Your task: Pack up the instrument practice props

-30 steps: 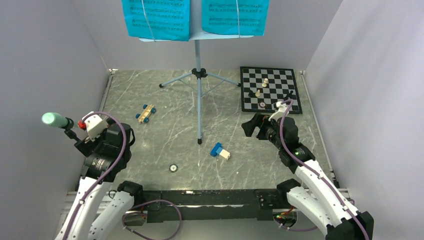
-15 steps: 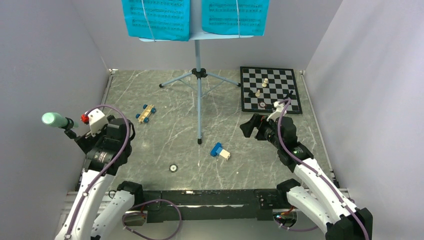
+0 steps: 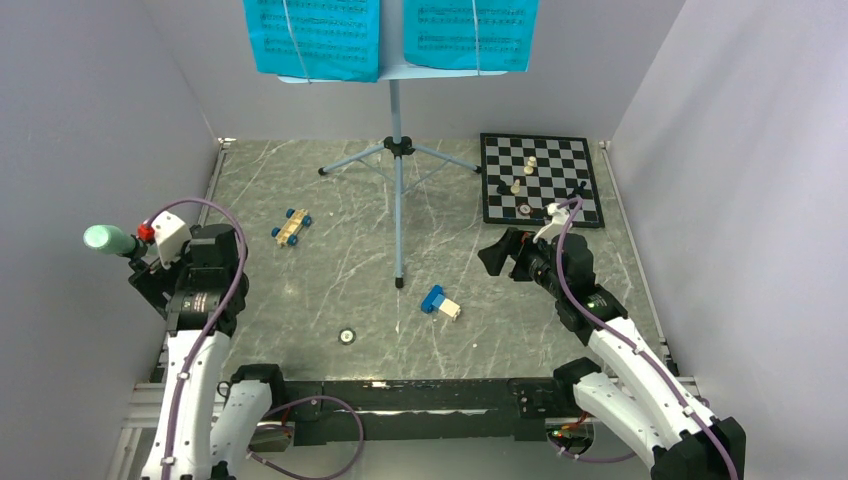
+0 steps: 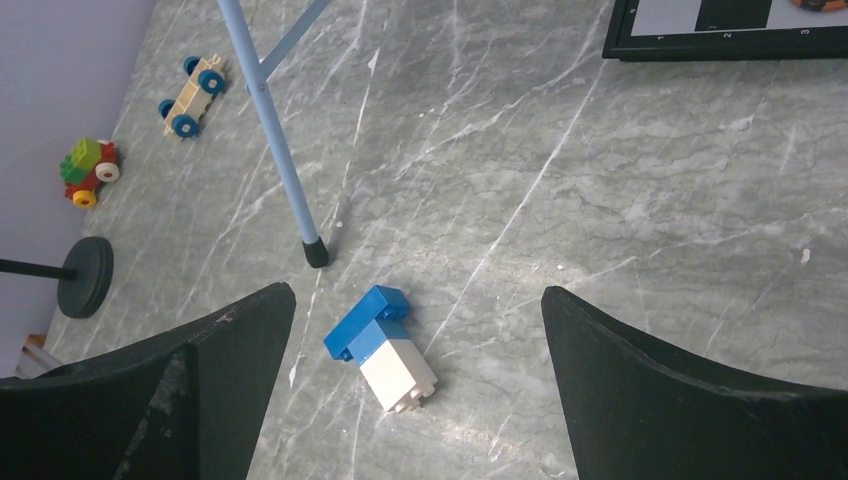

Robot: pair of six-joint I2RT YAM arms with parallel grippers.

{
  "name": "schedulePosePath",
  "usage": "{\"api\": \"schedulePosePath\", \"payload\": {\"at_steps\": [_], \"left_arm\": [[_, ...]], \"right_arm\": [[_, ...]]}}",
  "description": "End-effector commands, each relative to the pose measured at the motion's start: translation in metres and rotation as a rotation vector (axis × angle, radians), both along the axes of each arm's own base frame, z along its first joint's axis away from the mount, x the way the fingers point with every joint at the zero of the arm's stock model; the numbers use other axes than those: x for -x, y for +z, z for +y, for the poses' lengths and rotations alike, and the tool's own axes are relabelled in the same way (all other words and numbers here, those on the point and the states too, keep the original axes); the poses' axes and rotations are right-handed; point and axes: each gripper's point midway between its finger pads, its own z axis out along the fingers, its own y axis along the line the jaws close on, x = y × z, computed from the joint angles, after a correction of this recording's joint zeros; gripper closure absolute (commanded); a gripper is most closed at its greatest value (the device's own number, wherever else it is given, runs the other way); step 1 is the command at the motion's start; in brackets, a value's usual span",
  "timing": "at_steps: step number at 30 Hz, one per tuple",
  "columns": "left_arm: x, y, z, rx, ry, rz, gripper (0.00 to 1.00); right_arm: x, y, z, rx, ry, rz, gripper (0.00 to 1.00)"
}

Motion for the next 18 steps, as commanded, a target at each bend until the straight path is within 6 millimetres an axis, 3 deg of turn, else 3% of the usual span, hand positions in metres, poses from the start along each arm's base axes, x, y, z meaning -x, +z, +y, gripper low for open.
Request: {"api": "schedulePosePath", "payload": {"at_steps": [1, 7, 18], "left_arm": [[-0.015, 0.009, 0.006, -0.003, -0.017, -0.059, 0.02], [-0.027, 0.003, 0.011, -0.001, -0.02, -0.062, 0.04], [-0.023, -0.015, 0.017, -0.034, 0.0, -0.032, 0.08]], "right_arm": [[-0.002, 0.014, 0.008, -0.044, 0.027, -0.05, 0.0], [-0.001, 0.013, 0.009, -0.045, 0.031, -0.047, 0.0], [0.0, 0.005, 0.015, -0.056, 0.064, -0.015, 0.0]]}}
